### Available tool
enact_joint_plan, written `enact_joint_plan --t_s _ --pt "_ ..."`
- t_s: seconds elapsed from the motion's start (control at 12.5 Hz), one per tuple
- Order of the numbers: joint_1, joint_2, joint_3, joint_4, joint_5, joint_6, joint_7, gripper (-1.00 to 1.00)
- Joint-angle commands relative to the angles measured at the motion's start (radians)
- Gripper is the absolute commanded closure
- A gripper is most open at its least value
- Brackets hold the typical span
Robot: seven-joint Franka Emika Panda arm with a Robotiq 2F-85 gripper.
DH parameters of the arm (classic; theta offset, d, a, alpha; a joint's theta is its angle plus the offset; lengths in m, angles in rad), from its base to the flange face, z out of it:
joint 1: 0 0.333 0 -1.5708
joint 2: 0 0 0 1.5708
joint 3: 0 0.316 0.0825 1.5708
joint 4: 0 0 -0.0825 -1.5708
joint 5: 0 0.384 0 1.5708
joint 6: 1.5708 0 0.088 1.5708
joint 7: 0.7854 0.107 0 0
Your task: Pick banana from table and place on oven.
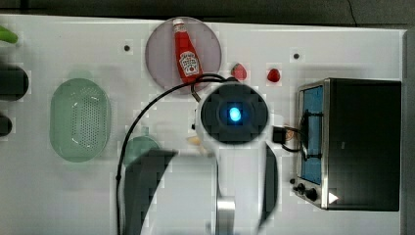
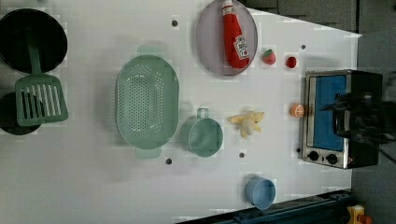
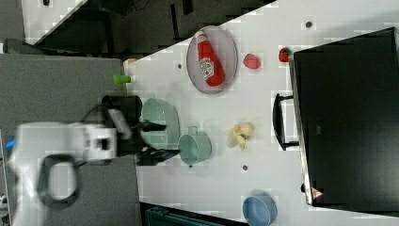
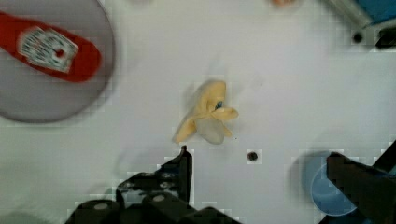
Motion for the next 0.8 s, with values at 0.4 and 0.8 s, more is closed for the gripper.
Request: enact_joint_plan --t_s 0.4,0.8 --pt "-0.014 0.133 -0.009 -0.212 0.015 0.382 0.023 -1.0" --pt "-0.011 0.305 0.005 -0.258 0.02 0.618 0.024 -1.0"
